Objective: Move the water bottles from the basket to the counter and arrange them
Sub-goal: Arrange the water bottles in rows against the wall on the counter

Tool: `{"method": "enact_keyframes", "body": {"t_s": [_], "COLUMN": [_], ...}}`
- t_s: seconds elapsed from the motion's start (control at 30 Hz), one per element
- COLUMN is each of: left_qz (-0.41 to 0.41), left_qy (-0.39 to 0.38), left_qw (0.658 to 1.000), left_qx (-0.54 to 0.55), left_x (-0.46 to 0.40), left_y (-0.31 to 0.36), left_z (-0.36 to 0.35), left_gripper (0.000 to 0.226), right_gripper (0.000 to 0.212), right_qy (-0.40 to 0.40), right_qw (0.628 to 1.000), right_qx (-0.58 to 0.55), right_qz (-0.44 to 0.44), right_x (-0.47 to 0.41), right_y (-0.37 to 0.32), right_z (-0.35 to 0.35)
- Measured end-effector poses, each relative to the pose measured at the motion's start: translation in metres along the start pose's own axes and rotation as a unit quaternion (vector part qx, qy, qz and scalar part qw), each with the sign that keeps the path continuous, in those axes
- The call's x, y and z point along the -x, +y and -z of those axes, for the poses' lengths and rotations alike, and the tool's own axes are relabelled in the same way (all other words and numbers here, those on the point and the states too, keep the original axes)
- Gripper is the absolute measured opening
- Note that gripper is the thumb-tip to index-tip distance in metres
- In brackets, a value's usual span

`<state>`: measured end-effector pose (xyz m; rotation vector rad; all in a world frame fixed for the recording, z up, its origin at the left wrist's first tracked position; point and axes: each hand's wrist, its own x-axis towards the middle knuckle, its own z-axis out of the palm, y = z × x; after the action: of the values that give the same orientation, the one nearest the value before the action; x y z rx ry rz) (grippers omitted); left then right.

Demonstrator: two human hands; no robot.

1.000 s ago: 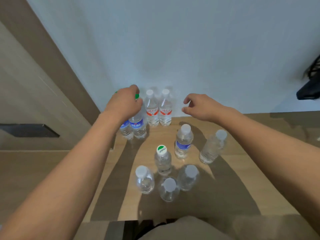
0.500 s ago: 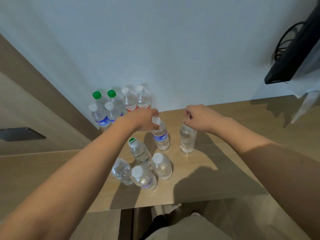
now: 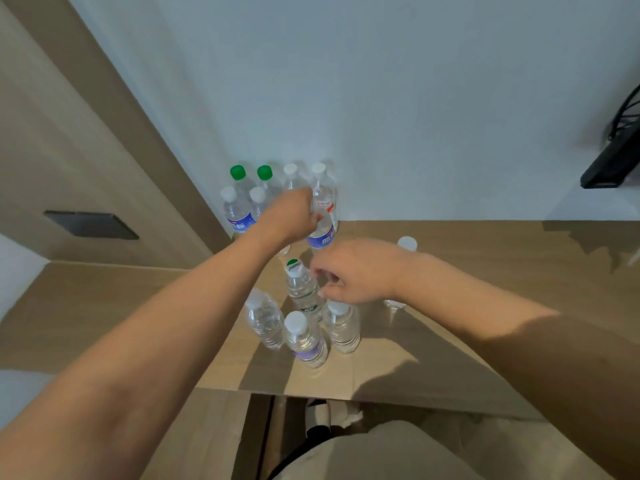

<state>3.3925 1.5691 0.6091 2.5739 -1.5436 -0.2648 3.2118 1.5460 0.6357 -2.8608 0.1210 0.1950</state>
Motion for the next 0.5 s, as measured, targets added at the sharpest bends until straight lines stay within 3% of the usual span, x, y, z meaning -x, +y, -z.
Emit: {"method": "enact_keyframes", "body": {"t_s": [0.27,0.5], "left_qz": [0.036,0.061], "left_qy": [0.072,0.104], "left_qw": [0.997,0.993], "left_qx": [0.005,0.016], "left_x": [0.02,0.044], "left_y": [-0.049,-0.077], "left_z": [0.036,0.043], "left_gripper": [0.034,0.033], "right_gripper": [0.045,0.039], "right_qy": [-0.113,-0.174], "right_qw": [0.981,0.95], "right_qx": [0.1,0.203], "right_qz": [0.118,0.162], "right_x": [-0.049,-0.069], "right_y": [-0.043,-0.047], "right_z": [-0.026,-0.043]}}
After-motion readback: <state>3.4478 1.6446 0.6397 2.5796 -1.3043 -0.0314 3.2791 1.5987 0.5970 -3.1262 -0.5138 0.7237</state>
